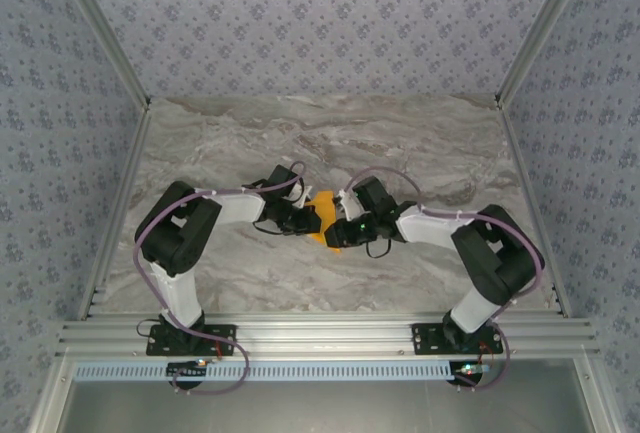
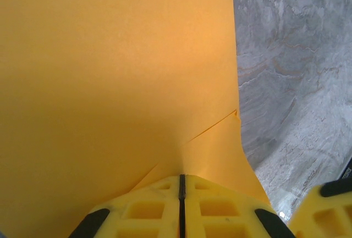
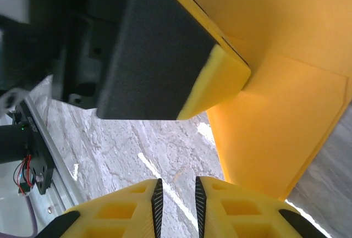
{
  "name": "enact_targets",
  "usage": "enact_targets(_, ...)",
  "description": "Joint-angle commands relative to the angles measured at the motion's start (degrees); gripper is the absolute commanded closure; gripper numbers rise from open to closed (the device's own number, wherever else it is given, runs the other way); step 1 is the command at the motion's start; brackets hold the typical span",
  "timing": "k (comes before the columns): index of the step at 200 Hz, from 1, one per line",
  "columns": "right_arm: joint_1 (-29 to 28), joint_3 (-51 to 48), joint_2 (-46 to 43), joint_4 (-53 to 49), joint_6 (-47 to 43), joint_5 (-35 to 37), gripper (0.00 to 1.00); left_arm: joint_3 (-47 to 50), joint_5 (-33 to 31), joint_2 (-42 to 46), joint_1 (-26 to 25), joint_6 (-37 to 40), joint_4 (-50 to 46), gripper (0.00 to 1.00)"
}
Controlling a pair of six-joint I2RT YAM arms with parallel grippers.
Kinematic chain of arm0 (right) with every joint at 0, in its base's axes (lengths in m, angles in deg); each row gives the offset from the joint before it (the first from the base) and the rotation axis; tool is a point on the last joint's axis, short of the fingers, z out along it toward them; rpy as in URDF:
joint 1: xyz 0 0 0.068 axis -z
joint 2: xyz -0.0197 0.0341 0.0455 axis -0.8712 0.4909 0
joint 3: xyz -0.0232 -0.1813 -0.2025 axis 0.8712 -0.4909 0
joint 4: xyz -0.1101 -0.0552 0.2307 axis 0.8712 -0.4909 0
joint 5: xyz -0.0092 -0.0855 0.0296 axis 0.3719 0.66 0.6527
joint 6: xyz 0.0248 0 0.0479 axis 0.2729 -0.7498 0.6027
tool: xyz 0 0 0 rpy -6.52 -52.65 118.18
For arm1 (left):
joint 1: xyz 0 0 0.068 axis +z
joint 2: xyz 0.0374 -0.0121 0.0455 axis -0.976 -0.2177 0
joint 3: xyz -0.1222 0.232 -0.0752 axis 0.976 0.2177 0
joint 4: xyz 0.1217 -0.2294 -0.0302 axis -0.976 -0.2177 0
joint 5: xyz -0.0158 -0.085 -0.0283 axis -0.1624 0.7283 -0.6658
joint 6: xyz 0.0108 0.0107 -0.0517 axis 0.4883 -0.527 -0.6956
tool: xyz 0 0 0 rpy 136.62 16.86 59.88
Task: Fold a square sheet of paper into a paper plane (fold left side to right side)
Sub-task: Third fold the triangle at the center of the table.
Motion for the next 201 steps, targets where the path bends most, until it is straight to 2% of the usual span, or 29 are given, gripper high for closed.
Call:
enact_targets(1,-0.3,1.4,2.6,1.3,2.2,-2.6,0.76,1.5,-2.6,-0.4,-0.3,-0.1,-2.3,0.92)
enact_targets(127,-0.7,-0.2,5.3,-0.2,1.7,0.0,0.77,1.2,-2.9,-0.7,-0.3,0.2,-2.6,0.92)
enact_targets(201,-0.6,-3.6,3.9,-4.3,1.2,0.9,0.82,0.8,-3.1,-1.3,-0.2,0.3,-2.7,0.93)
